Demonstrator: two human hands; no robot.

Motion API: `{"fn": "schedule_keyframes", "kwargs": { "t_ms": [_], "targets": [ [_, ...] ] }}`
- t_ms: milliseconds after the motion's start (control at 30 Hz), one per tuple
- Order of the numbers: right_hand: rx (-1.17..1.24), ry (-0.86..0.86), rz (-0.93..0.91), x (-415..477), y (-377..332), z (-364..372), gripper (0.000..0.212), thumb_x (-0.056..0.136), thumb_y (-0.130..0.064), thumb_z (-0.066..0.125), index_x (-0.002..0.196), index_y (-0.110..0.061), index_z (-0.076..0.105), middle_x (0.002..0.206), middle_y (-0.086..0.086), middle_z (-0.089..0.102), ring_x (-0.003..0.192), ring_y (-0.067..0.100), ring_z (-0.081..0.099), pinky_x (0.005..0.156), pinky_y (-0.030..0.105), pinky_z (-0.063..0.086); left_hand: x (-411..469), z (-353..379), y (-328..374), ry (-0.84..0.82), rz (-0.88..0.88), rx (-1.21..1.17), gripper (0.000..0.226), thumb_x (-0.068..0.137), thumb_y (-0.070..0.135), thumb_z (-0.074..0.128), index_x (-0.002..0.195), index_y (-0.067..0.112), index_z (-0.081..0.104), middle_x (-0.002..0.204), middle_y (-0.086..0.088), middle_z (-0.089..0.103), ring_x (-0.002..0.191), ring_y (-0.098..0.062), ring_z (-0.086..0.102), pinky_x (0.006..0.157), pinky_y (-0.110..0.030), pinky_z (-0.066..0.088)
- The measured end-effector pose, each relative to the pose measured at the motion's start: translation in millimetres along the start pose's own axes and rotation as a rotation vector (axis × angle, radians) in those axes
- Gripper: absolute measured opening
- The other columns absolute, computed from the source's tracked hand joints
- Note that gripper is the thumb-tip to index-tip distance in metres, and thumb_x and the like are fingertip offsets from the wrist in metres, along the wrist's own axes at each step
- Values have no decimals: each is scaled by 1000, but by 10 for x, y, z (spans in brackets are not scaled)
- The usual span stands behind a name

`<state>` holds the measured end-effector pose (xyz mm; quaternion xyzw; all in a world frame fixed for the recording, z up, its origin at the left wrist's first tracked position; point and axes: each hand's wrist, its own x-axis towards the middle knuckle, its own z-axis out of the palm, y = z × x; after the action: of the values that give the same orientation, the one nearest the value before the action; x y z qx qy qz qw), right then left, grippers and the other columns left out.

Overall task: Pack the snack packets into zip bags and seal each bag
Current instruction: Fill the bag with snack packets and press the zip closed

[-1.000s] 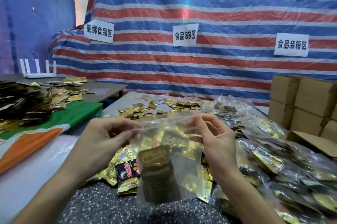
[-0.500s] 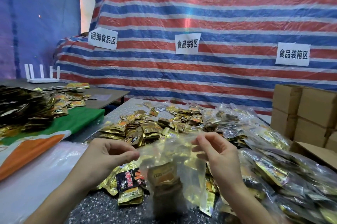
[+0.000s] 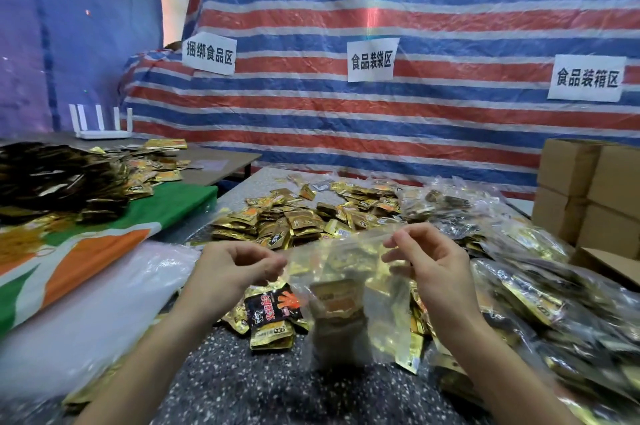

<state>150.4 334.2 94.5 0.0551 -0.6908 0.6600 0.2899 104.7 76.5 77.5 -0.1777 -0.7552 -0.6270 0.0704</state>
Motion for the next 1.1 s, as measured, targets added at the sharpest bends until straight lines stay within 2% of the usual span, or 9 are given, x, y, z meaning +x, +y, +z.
{"fn": "schedule_keyframes", "kwargs": {
  "t_ms": [267,400,500,600,667,767,833,933,1100],
  "targets": [
    [95,18,69,-11,6,16,17,98,-13,61,83,-14,70,84,5,75,76,20,72,62,26,57,40,42,163,121,208,25,16,75,33,73,77,17,76,74,-1,74,68,-11,68,64,-15,53],
    [109,-26,163,-40,113,25,19,99,-12,57,87,-5,69,80,3,74,76,18,72,58,22,55,41,53,169,91,234,68,8,86,13,72,81,8,72,77,-9,72,73,-19,67,73,-31,54],
    [66,-35,96,-64,137,24,18,100,-12,57,88,-3,67,76,2,72,74,16,70,59,21,55,56,-5,150,63,156,103,8,90,8,68,83,6,69,83,-16,69,82,-33,63,76,-41,52],
    [-18,-47,-28,-115,106,78,14,100,-14,58,91,-7,66,79,3,72,75,15,70,63,23,55,23,44,186,-5,110,243,7,90,12,69,93,16,64,95,-3,65,90,-20,61,71,-22,47],
    [-62,-55,-80,-161,88,150,12,99,-17,59,91,-11,66,80,4,71,79,21,69,67,30,57,-32,176,288,6,258,458,19,88,24,71,104,26,61,109,12,60,103,-6,54,82,-16,44],
    [-109,-80,-150,-237,62,257,11,99,-17,61,90,-17,67,84,6,71,82,27,68,78,51,59,-80,378,558,-39,443,595,32,80,53,59,102,31,66,105,21,59,103,-1,52,95,-29,42],
    [-127,-94,-200,-273,49,293,12,98,-16,63,90,-22,68,85,2,71,81,21,69,76,51,59,-76,447,699,-74,442,583,41,75,64,50,92,31,69,92,21,64,92,1,58,88,-34,50],
    [-136,-103,-245,-296,43,297,12,98,-17,64,90,-26,69,86,-1,72,81,18,68,73,47,59,-40,494,772,-61,443,546,33,76,62,60,91,33,63,79,18,66,78,-1,63,75,-38,54],
    [-110,-115,-225,-306,-1,284,14,96,-14,67,89,-25,72,86,1,74,80,22,71,72,42,61,5,475,823,-179,391,614,26,75,50,61,84,27,67,77,14,67,75,-7,62,73,-39,54]
  ]
}}
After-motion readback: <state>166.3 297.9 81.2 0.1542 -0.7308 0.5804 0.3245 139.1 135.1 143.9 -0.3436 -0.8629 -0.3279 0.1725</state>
